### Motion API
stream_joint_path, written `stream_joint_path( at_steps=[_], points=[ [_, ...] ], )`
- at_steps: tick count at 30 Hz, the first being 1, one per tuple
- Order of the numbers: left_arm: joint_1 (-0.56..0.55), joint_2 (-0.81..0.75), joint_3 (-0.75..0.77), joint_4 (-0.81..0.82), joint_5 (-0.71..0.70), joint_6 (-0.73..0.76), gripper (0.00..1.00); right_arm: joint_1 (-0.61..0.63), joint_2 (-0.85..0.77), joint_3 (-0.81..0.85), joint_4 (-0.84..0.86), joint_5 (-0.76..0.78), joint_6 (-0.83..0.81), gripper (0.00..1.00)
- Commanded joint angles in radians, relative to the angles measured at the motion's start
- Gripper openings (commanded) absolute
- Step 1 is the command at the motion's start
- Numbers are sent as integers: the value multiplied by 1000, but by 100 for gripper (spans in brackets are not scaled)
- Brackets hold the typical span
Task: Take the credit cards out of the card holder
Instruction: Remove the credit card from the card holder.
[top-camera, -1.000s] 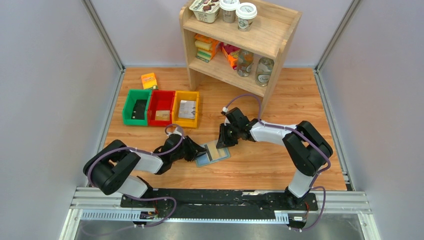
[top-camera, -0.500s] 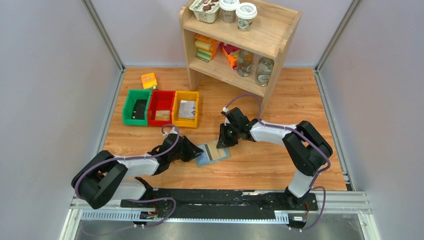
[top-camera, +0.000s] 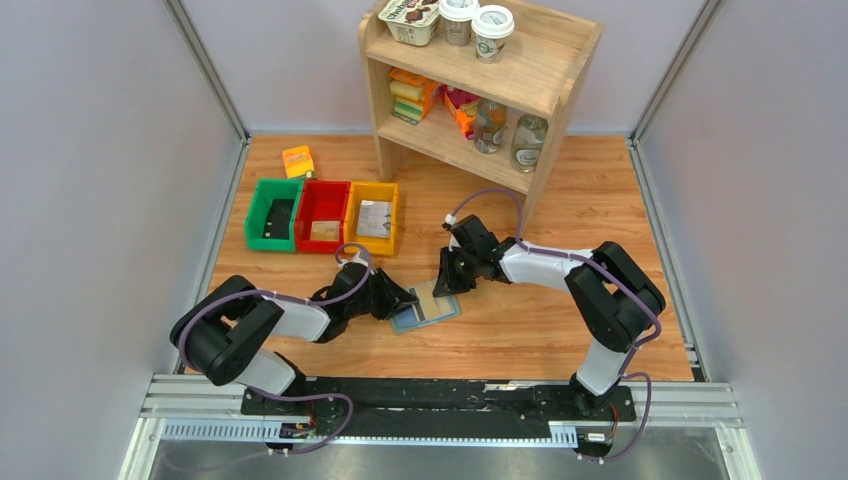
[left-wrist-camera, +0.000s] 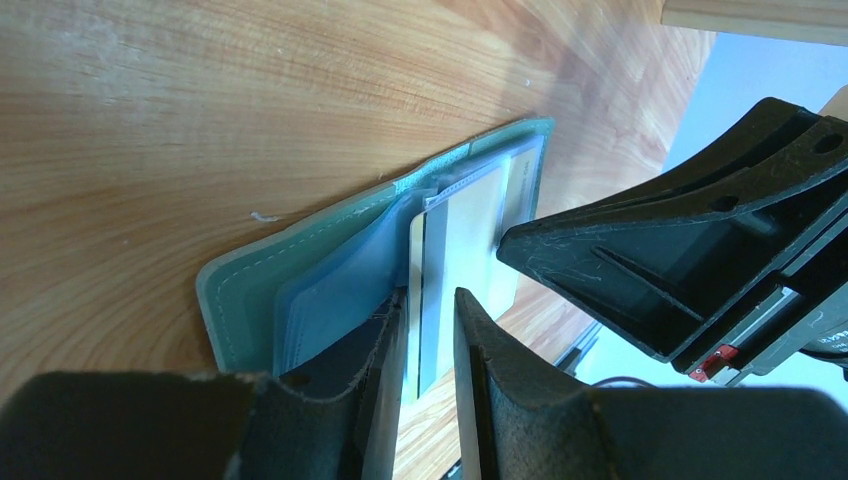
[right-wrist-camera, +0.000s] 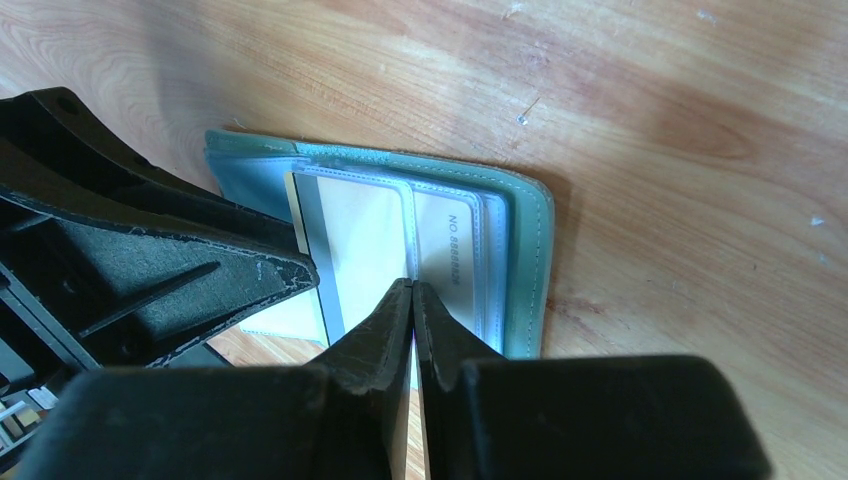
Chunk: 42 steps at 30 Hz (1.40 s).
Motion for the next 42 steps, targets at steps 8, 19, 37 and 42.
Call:
stream_joint_path(
  at_steps=[8,19,37,42],
  points=[
    [-5,19,-63,174,-17,-16,18,0,59,-30,-109,98,-49,10],
    [-6,-4,-105,415,3,-23,16,0,62,-30,-106,95,-49,10],
    [-34,94,-57,522,37,1,22,0,60,-33,-103,89,-50,9],
    [-39,99,-49,552,33,3,22,0,60,-31,-105,92,-50,9]
  ],
)
